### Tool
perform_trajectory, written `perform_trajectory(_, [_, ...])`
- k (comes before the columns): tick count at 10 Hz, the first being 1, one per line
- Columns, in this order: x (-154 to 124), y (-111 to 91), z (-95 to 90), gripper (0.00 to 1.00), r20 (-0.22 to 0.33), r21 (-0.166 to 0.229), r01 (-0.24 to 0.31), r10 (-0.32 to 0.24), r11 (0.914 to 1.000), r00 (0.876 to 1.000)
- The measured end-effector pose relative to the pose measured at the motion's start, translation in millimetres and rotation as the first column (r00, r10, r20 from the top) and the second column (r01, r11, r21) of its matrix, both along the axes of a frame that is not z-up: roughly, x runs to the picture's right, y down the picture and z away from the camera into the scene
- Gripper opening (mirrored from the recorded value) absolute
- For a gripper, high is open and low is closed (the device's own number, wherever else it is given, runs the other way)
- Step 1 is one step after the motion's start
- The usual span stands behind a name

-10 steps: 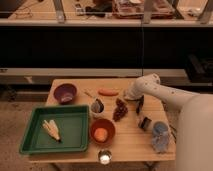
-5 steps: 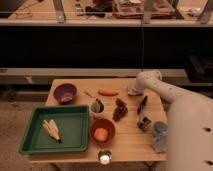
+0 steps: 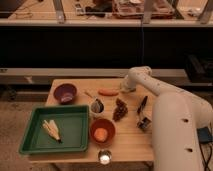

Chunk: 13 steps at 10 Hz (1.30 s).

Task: Wipe table surface with sponge

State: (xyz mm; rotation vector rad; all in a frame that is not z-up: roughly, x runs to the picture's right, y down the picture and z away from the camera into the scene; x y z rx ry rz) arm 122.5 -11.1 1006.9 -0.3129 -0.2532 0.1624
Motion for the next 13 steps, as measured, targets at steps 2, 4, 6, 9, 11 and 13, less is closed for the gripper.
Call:
perform_trajectory(2, [-22, 5, -18.6, 0.0, 0.039, -0.007, 0.017, -0.016, 0.9998, 0.999])
perform_trajectory(4, [-15, 12, -46.8, 0.0, 0.038, 0.004, 0.011, -0.011, 0.9999, 0.999])
perform_trajectory(6, [-5, 18, -76.0, 0.0, 0.028, 0.014, 0.002, -0.002, 0.9999, 1.0])
perform_trajectory(9, [32, 38, -91.2, 0.0, -0.006, 0.004, -0.034, 0.034, 0.9994, 0.999])
perform_trajectory(11, [39, 52, -85.8, 0.0, -0.015, -0.01, -0.063, 0.063, 0.9979, 0.998])
perform_trajectory(13, [53, 55, -78.7, 0.0, -0.032, -0.008, -0.082, 0.081, 0.9966, 0.996])
